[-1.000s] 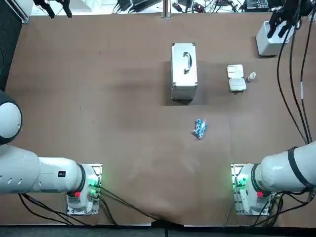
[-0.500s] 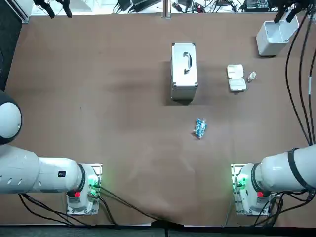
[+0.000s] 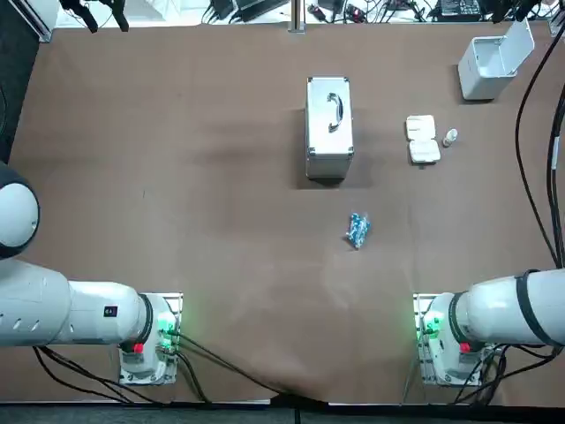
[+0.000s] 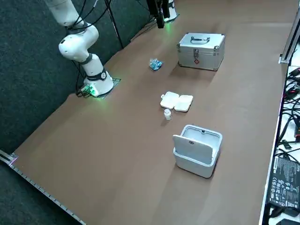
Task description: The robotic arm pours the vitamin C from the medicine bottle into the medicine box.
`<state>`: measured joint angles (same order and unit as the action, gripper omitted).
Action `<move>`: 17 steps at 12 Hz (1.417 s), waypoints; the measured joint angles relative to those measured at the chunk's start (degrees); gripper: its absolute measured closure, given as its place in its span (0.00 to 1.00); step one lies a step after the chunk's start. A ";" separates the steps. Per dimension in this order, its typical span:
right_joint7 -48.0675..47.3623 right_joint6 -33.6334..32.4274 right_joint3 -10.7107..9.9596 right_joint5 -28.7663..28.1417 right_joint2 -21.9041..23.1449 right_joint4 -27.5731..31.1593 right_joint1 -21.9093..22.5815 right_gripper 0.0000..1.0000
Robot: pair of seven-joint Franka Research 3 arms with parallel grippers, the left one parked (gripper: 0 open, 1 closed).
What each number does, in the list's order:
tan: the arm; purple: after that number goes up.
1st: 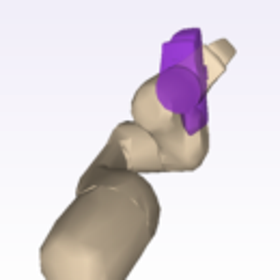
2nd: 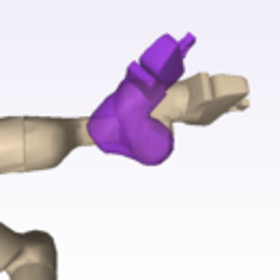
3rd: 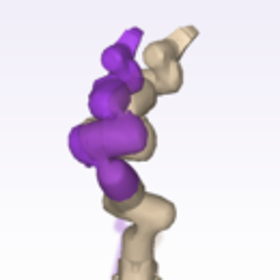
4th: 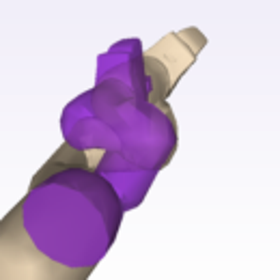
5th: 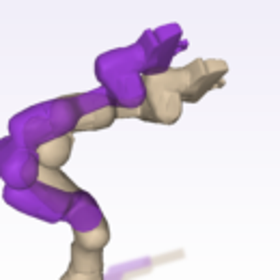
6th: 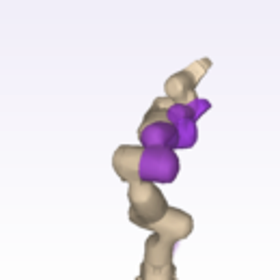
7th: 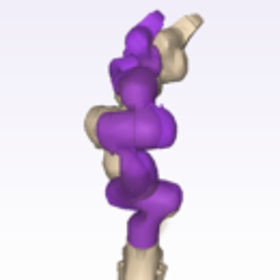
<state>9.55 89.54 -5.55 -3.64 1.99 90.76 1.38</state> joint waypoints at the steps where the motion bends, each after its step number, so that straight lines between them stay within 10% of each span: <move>1: -0.02 -1.02 -0.12 0.02 0.17 0.01 0.49 0.33; 17: -0.28 1.34 -1.17 1.74 0.09 0.87 1.72 0.33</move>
<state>9.27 90.88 -6.72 -1.90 2.07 91.62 3.10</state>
